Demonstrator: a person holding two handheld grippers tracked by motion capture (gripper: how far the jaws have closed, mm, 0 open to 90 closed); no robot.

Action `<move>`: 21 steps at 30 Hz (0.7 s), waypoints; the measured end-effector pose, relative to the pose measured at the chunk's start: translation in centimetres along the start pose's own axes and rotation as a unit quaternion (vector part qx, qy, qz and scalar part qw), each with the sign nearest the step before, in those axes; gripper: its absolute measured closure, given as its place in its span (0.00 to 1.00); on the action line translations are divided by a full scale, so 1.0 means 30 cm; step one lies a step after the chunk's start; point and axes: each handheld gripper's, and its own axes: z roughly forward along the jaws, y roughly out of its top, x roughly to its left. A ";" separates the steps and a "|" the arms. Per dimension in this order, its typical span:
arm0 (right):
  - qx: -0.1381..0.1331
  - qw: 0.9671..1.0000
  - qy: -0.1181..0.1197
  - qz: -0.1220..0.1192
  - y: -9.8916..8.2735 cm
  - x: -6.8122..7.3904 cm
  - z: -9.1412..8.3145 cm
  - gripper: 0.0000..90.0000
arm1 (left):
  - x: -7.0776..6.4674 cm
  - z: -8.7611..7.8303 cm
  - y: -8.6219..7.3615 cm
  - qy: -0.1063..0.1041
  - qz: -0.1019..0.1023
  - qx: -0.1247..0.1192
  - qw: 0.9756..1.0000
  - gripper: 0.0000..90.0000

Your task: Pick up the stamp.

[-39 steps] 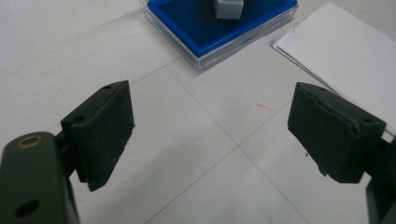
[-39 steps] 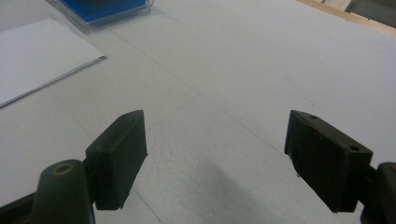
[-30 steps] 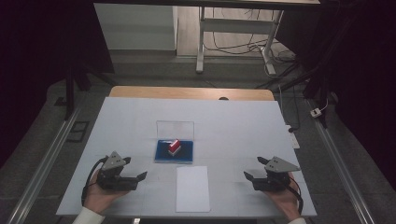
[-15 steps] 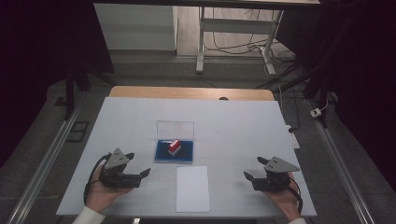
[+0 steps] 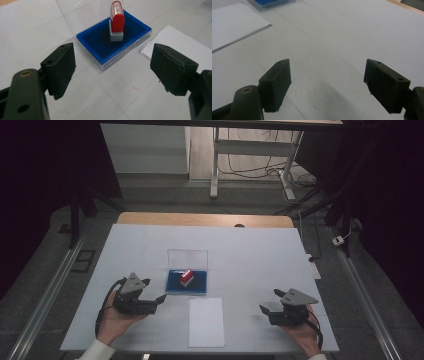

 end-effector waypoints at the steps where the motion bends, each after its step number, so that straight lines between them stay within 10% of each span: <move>1: 0.000 1.000 0.000 0.000 0.000 0.000 0.001 0.24 | 0.000 0.000 0.000 0.000 0.000 0.000 1.000 0.23; 21: 0.009 1.000 0.001 -0.003 -0.001 0.008 0.010 0.25 | -0.006 0.112 0.095 0.001 0.026 0.028 0.999 0.27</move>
